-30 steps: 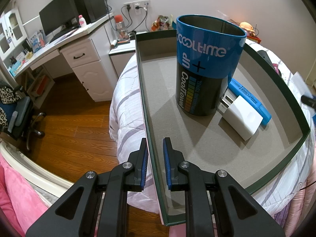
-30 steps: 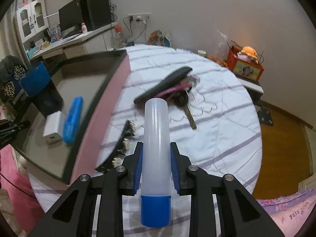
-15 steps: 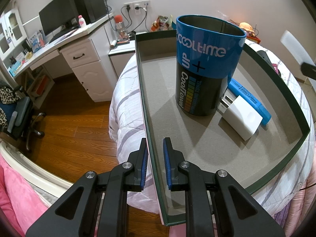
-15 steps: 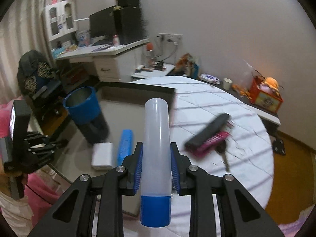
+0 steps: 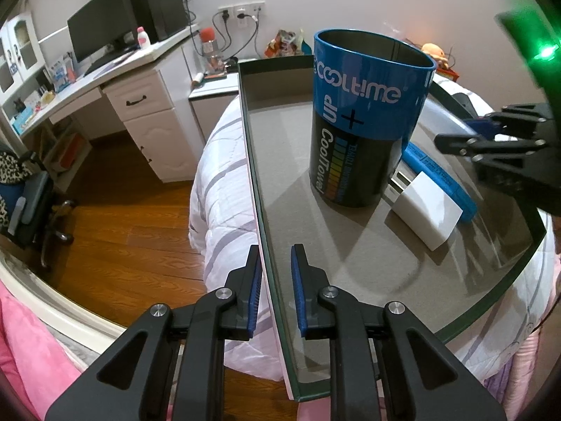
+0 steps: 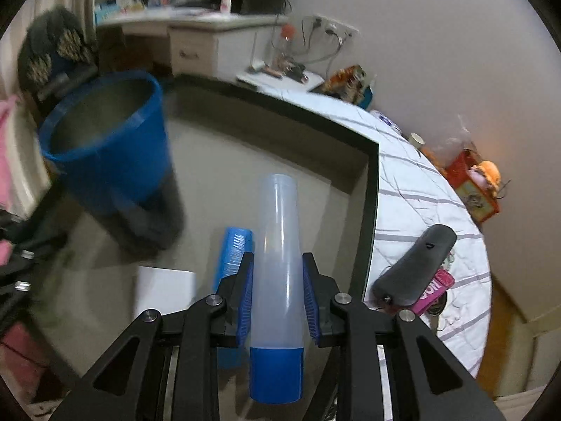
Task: Organize rigid objects
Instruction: 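Carry the clear tube with the right tool into the tray and release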
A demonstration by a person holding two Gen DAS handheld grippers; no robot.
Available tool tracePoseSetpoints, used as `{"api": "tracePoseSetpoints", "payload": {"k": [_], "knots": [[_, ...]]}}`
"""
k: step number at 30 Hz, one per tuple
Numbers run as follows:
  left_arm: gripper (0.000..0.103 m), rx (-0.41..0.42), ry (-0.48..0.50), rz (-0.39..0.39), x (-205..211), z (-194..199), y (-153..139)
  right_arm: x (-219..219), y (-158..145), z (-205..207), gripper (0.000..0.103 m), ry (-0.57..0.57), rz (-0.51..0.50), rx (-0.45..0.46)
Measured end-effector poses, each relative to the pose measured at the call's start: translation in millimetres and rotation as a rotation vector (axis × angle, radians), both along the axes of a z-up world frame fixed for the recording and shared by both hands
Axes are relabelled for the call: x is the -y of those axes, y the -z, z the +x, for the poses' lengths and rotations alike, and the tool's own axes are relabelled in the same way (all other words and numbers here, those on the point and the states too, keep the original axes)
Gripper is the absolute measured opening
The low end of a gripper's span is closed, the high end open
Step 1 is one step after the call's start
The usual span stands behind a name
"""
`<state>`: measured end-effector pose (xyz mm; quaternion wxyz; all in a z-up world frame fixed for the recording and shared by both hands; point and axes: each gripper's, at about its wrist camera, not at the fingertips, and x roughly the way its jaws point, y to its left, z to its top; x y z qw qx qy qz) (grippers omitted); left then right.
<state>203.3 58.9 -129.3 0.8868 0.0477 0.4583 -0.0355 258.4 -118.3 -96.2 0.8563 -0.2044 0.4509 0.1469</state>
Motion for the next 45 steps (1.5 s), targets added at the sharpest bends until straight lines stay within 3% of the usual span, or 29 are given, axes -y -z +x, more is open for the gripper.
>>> {"api": "tracePoseSetpoints", "payload": {"k": [4, 10, 21, 30, 32, 39, 43, 45], "knots": [[0.016, 0.001, 0.001, 0.000, 0, 0, 0, -4, 15, 7, 0.026, -0.003, -0.064, -0.030], [0.016, 0.000, 0.004, 0.001, 0, 1, 0, -4, 18, 0, 0.026, -0.042, -0.037, -0.080], [0.016, 0.000, 0.005, 0.004, 0, 3, 0, -6, 17, -18, 0.026, -0.119, 0.106, -0.150], [0.016, -0.001, 0.005, 0.004, 1, 4, 0, 13, 7, -22, 0.028, -0.059, 0.163, -0.112], [0.016, -0.001, 0.006, 0.004, 1, 4, 0, 16, 0, -25, 0.038, -0.042, 0.160, -0.077], [0.016, -0.001, 0.006, 0.004, 1, 4, 0, 47, -39, -50, 0.041, -0.001, 0.244, 0.037], [0.016, 0.000, 0.005, 0.003, 1, 4, 0, 90, -55, -63, 0.055, 0.088, 0.271, 0.104], [0.016, -0.001, 0.005, 0.004, 1, 4, 0, 110, -56, -65, 0.057, 0.135, 0.266, 0.110]]}}
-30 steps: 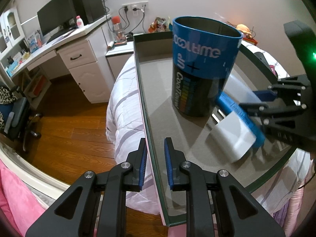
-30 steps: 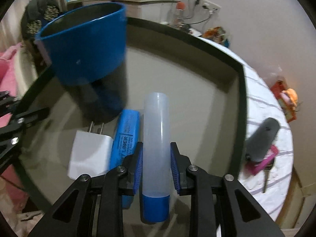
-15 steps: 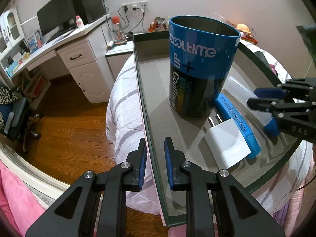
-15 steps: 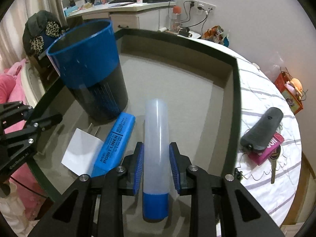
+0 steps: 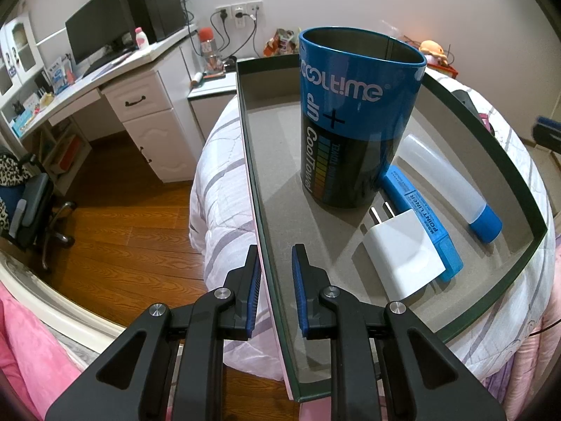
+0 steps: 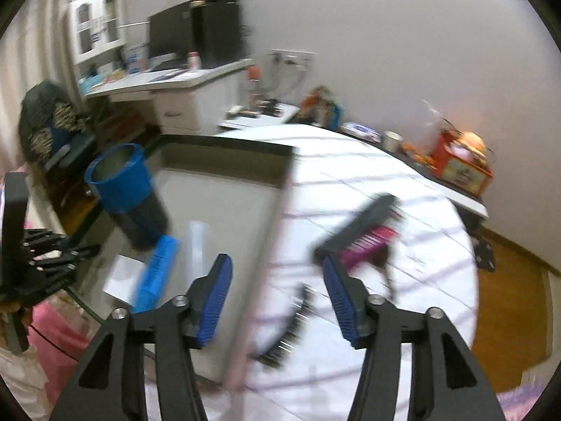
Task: Organize rigid objects
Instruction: 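Carry the clear tube with the right tool into the tray and release, then move the right tool to the black hair clip and grasp it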
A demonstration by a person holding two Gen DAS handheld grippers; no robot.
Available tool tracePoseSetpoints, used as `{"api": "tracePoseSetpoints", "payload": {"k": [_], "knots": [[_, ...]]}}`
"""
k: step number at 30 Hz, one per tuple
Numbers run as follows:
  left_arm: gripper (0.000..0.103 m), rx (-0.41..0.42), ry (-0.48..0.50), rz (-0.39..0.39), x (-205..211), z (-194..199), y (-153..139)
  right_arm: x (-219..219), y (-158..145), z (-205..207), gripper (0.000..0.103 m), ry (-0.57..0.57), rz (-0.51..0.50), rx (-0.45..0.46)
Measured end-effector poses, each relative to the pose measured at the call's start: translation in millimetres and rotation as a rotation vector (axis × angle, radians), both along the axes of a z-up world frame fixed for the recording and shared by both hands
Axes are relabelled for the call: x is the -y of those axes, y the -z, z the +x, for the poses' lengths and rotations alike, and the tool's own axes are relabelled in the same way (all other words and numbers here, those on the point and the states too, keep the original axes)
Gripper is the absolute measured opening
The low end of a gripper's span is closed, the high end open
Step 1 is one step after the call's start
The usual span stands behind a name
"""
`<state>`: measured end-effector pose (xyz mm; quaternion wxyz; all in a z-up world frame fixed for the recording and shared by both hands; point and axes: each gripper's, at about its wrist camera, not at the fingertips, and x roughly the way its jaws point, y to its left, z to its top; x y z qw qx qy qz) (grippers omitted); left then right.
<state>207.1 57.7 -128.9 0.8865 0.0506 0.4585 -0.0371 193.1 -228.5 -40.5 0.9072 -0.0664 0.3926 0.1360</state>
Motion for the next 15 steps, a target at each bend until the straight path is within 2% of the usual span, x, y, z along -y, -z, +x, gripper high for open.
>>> {"api": "tracePoseSetpoints", "payload": {"k": [5, 10, 15], "knots": [[0.016, -0.001, -0.001, 0.004, 0, 0, 0, 40, 15, -9, 0.057, 0.101, -0.006, -0.041], [0.016, -0.005, -0.005, 0.016, 1, -2, 3, 40, 50, -12, 0.057, 0.061, 0.032, -0.131], [0.016, -0.007, -0.006, 0.017, 1, -4, 4, 31, 68, -19, 0.057, 0.000, 0.063, -0.184]]}}
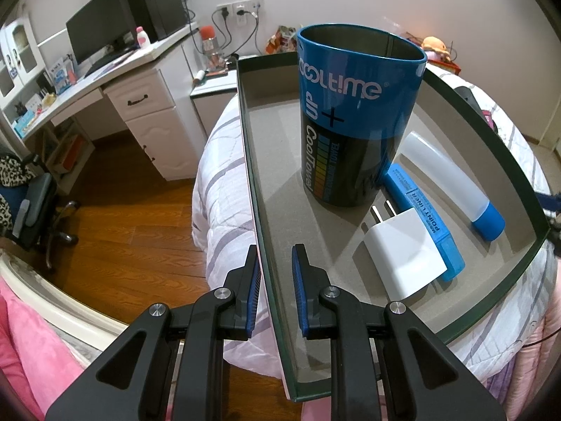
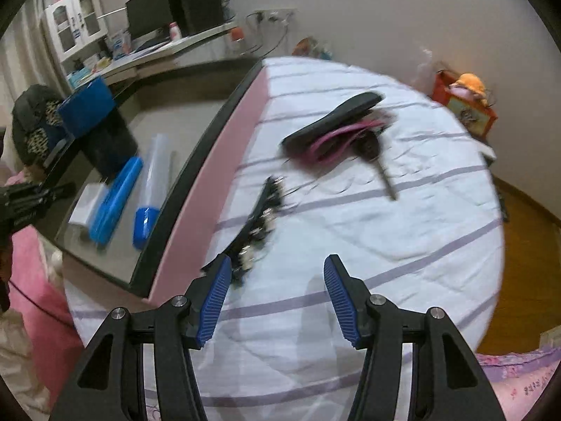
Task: Organize rigid objects
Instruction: 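Move the right tool to the black hair clip and grasp it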
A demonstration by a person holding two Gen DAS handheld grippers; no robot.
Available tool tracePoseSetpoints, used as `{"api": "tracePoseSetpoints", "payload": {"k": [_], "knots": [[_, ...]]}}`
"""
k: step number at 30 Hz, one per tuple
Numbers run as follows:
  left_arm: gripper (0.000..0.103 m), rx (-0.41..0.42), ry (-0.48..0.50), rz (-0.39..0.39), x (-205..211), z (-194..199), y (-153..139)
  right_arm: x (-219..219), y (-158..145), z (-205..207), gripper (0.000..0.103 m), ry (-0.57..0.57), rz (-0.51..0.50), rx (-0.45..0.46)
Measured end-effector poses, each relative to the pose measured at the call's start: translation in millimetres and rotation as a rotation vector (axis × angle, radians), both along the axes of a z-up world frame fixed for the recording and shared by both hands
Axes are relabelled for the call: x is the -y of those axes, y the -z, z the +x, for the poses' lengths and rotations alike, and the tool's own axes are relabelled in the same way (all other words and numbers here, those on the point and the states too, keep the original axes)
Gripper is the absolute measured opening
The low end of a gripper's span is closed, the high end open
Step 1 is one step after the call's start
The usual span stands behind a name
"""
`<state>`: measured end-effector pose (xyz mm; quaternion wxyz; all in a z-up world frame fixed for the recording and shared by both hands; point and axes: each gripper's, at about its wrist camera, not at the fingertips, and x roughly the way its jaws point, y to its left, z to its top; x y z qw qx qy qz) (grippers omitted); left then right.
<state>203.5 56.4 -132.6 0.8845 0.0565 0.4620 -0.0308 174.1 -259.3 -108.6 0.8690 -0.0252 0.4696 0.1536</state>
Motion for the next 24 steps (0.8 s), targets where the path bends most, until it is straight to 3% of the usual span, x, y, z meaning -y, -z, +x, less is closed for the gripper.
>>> {"api": "tracePoseSetpoints", "payload": {"k": [4, 12, 16, 24], "knots": [[0.016, -0.001, 0.000, 0.001, 0, 0, 0, 0, 7, 3, 0.057, -0.019, 0.011, -0.015], [0.016, -0.001, 0.001, 0.004, 1, -1, 1, 29, -2, 7, 0.057, 0.139, -0.127, 0.046], [0.016, -0.001, 0.000, 0.012, 0, -3, 3, 22, -9, 3, 0.057, 0.053, -0.040, 0.043], [0.016, -0.002, 0.001, 0.011, 0, -4, 3, -11, 8, -3, 0.057, -0.089, -0.050, -0.025]]}}
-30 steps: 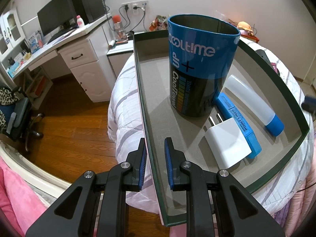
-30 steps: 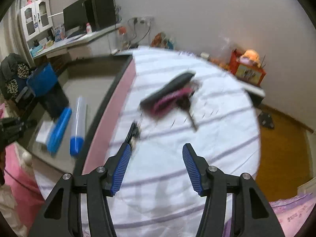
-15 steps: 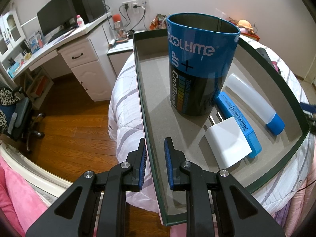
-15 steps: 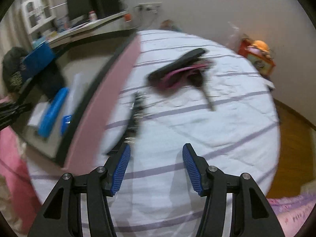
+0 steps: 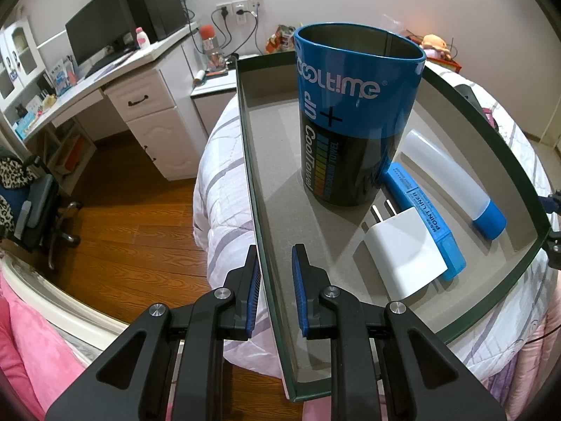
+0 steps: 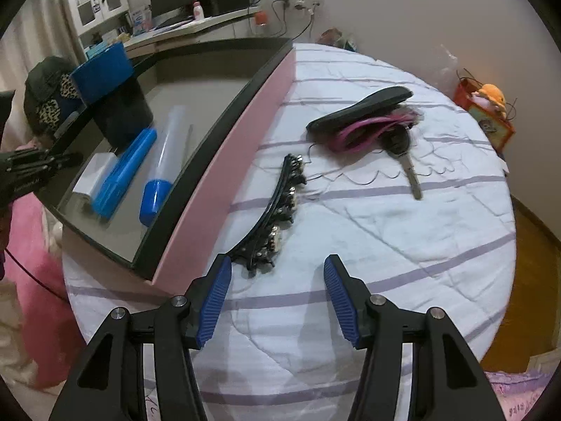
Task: Organize rigid objects
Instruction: 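Move the right tool to the black hair clip and grasp it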
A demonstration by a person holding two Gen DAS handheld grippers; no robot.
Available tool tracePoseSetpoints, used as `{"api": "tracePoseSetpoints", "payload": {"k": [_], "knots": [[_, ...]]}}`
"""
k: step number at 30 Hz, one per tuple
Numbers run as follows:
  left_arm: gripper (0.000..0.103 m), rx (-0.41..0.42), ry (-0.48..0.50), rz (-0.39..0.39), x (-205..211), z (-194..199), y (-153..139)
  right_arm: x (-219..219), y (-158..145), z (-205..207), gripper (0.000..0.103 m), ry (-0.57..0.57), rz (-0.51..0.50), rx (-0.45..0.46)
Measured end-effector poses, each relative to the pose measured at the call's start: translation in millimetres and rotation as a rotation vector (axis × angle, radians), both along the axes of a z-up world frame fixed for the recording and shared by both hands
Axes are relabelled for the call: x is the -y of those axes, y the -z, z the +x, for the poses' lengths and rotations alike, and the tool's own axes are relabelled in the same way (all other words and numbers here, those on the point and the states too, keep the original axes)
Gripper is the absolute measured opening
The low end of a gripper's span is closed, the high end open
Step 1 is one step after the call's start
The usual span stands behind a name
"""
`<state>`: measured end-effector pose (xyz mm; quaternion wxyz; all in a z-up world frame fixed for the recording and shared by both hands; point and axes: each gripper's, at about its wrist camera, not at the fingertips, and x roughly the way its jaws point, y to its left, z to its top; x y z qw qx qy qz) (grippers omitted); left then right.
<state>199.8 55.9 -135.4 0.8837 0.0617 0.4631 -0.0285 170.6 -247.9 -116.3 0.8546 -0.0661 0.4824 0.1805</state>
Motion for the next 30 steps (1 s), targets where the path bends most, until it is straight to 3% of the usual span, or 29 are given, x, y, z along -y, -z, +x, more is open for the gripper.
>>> {"api": "tracePoseSetpoints", "payload": {"k": [7, 10, 15, 24, 27, 30], "knots": [[0.016, -0.001, 0.000, 0.001, 1, 1, 0, 22, -8, 4, 0.057, 0.137, -0.050, 0.057], [0.016, -0.001, 0.000, 0.000, 0, 1, 0, 19, -13, 3, 0.057, 0.089, -0.005, 0.056], [0.016, -0.001, -0.001, 0.002, 0, 1, -1, 0, -9, 17, 0.057, 0.013, -0.012, 0.068], [0.016, -0.002, 0.000, 0.000, 1, 0, -1, -1, 1, 49, 0.057, -0.005, -0.027, 0.047], [0.016, -0.002, 0.000, -0.001, 1, 1, -2, -3, 3, 51, 0.050, -0.029, -0.036, 0.048], [0.016, -0.002, 0.000, -0.001, 1, 1, -2, -7, 2, 49, 0.031, -0.054, -0.046, 0.051]]}}
